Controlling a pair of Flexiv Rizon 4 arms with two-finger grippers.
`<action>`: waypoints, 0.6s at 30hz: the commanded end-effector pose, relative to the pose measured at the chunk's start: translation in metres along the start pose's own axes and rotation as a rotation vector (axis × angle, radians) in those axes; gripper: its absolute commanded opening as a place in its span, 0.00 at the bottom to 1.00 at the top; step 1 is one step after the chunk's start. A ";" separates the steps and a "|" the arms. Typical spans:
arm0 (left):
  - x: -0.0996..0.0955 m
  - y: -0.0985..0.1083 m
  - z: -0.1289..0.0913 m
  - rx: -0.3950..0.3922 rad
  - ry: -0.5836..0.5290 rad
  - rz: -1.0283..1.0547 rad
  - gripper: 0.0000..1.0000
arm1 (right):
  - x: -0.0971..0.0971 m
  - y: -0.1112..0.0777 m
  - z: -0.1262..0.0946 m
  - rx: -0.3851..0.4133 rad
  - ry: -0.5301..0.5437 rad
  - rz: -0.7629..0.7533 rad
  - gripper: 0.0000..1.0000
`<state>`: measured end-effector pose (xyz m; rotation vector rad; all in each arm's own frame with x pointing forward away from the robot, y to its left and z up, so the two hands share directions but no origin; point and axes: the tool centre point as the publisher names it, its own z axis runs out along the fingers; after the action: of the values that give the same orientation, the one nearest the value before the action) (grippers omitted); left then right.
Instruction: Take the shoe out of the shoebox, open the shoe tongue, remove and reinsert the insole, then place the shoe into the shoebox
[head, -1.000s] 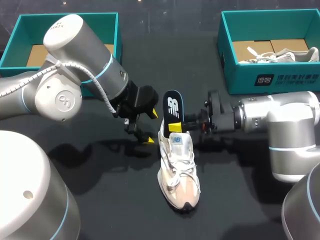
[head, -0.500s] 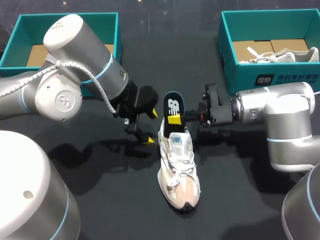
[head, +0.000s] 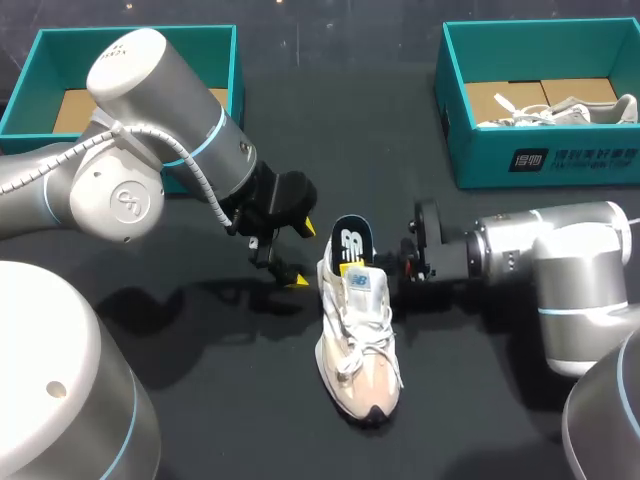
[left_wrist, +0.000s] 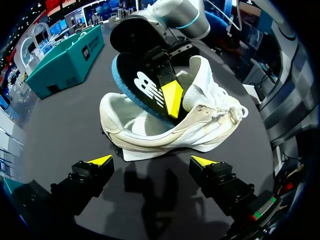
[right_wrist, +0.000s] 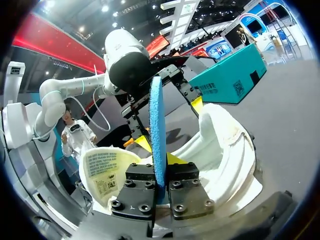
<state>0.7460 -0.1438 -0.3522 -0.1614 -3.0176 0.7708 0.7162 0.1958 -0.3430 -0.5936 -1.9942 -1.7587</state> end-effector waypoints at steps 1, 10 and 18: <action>0.000 0.000 0.000 -0.001 0.000 0.001 1.00 | 0.004 -0.003 0.002 -0.002 -0.001 -0.004 0.12; 0.000 0.000 0.000 -0.001 0.000 0.001 1.00 | 0.003 0.023 0.004 0.034 0.000 -0.070 0.35; 0.000 0.000 0.000 -0.001 0.000 0.001 1.00 | -0.001 0.037 -0.001 0.059 -0.024 -0.089 0.11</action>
<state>0.7460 -0.1438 -0.3522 -0.1614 -3.0176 0.7708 0.7368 0.2000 -0.3177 -0.5172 -2.1022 -1.7591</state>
